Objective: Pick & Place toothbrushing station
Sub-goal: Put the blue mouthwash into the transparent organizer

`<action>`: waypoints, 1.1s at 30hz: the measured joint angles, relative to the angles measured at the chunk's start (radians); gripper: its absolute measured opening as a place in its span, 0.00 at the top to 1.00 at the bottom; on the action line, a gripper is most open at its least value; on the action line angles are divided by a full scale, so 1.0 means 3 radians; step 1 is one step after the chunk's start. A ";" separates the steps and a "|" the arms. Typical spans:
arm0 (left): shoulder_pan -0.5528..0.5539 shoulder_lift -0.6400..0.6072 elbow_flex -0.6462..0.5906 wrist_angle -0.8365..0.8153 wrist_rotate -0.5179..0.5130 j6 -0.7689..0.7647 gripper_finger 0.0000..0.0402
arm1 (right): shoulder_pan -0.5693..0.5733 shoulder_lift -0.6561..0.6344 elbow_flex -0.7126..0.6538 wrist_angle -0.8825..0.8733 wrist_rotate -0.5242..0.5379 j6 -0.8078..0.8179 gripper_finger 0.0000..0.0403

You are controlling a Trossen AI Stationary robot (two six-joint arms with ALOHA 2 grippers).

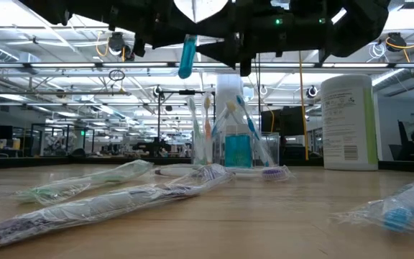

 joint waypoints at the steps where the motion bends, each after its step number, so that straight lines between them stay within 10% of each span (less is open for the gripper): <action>1: 0.0000 0.0000 0.0000 0.0000 0.0002 -0.0002 0.71 | 0.0001 0.0000 0.0000 0.0037 -0.0034 0.0003 0.41; 33: 0.0001 -0.0001 0.0000 0.0090 0.0549 0.0032 0.71 | -0.0018 -0.0001 0.0004 -0.0043 -0.0133 -0.0103 0.49</action>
